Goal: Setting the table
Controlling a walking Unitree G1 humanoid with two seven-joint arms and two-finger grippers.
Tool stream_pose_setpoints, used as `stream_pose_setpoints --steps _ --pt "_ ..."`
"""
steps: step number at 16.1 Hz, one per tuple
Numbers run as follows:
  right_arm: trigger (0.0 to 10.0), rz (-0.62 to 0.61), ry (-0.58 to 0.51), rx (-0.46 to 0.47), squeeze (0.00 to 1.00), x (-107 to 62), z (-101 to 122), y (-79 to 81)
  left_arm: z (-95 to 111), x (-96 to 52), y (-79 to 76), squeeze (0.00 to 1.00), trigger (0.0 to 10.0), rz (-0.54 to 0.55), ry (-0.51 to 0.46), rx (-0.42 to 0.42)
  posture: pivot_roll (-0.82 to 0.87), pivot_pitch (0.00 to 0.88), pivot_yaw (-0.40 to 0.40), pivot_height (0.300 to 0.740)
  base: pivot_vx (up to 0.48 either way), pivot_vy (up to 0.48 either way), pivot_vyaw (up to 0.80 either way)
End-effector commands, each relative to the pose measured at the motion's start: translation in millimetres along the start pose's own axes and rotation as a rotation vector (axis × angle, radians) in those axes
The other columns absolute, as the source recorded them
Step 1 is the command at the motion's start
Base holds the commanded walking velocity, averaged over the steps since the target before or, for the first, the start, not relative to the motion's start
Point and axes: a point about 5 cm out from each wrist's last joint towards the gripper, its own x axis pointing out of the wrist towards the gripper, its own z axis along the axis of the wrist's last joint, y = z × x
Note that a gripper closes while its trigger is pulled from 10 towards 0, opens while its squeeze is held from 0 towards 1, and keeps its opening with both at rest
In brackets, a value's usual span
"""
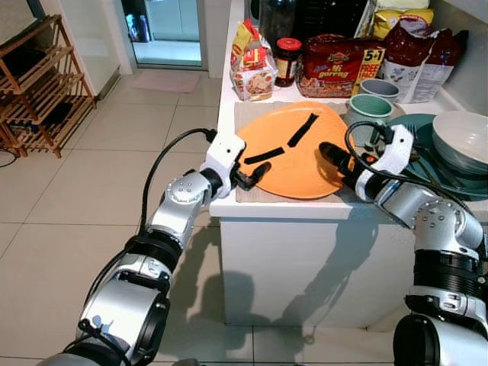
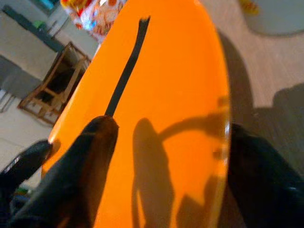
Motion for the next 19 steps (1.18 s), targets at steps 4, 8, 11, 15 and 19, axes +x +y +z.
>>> stream_pose_setpoints --steps 4,8,11,15,19 --pt "0.0 0.001 0.038 0.061 0.00 -0.1 -4.2 -1.7 -24.9 -3.5 -9.9 0.00 10.0 -0.047 0.114 -0.007 -0.01 0.000 -0.034 0.740 0.000 0.000 0.00" --pt "0.0 0.022 0.038 0.091 0.00 0.0 -2.7 0.9 -25.2 -3.3 -10.4 0.00 10.0 -0.046 0.113 -0.009 -0.01 0.000 -0.034 0.740 0.000 0.000 0.00" --pt "0.0 0.026 0.036 0.102 0.00 -0.3 -2.8 1.1 -25.5 -3.4 -10.5 0.00 10.0 -0.046 0.114 -0.008 -0.01 0.000 -0.034 0.740 0.000 0.000 0.00" --pt "0.0 0.038 0.030 0.138 0.00 -1.1 -2.5 1.9 -25.5 -4.1 -8.3 0.00 10.0 -0.037 0.113 -0.005 -0.01 0.000 -0.032 0.740 0.000 0.000 0.00" --pt "0.0 0.056 -0.015 0.240 0.00 -1.5 2.0 2.4 -23.2 -4.7 -5.2 0.00 10.0 -0.015 0.094 -0.001 -0.01 0.000 -0.032 0.740 0.000 0.000 0.00"
